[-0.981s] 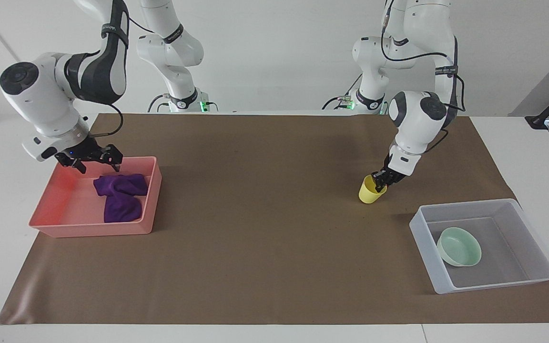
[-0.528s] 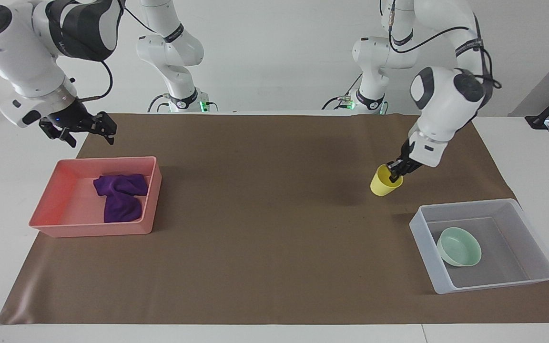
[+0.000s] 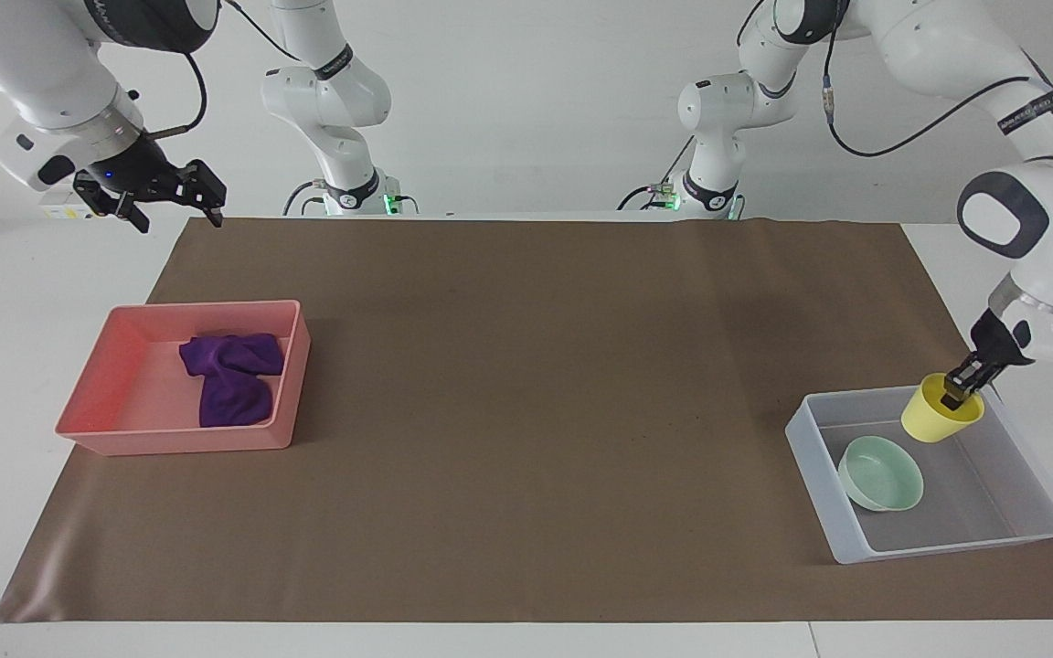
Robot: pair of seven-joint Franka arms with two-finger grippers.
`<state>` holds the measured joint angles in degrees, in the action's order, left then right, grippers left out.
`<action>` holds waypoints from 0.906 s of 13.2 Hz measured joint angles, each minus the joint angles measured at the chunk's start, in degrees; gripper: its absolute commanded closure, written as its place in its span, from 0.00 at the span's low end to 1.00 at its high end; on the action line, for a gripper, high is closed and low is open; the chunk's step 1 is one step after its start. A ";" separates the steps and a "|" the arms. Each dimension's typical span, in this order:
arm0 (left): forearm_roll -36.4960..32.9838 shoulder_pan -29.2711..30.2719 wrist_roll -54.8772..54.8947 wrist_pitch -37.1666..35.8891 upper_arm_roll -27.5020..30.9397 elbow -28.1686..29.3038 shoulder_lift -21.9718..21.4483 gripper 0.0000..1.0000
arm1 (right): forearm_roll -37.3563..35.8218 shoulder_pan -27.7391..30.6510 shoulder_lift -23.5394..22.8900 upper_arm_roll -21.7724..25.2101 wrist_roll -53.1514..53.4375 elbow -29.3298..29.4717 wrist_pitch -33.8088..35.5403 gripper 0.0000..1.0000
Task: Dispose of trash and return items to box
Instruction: 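Lower the yellow cup into the clear box beside the bowl, then open the left gripper and withdraw it from the yellow cup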
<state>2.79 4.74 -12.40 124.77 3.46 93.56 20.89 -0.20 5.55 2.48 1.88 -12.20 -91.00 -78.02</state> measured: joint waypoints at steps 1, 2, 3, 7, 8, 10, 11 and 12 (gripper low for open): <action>0.00 0.01 0.00 1.95 -0.17 -0.18 2.01 1.00 | 0.50 0.01 0.00 0.00 0.19 -0.04 0.01 0.00; 0.00 -0.05 0.03 3.13 -0.53 -0.26 3.62 1.00 | 0.83 0.01 0.00 0.00 0.35 -0.05 0.01 0.00; 0.00 -0.15 0.22 4.15 -0.95 -0.26 4.77 1.00 | 0.99 0.01 0.00 0.00 0.48 -0.05 -0.02 0.00; 0.00 -1.84 1.22 5.96 -1.52 -0.25 5.81 0.99 | 1.22 -1.75 0.15 0.01 5.00 0.04 -0.74 0.00; 0.00 -2.00 1.55 5.96 -1.51 -0.25 5.81 0.99 | 1.22 -2.72 0.36 0.02 6.79 0.08 -0.74 0.00; 0.00 -2.03 1.98 5.97 -1.49 -0.25 5.81 0.63 | 1.22 -4.95 0.85 0.42 9.13 0.08 -0.85 0.00; 0.00 -2.03 2.16 5.97 -1.48 -0.20 5.81 0.17 | 1.22 -6.77 0.96 1.43 10.25 0.08 -1.09 0.00; 0.00 -2.03 2.41 5.97 -1.48 -0.08 5.83 0.03 | 1.22 -9.68 0.97 3.64 11.05 0.08 -1.17 0.00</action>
<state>2.78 2.71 -9.99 130.74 1.98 93.48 26.71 1.03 -4.13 3.45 5.52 -1.15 -90.92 -79.19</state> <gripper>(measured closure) 0.925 0.000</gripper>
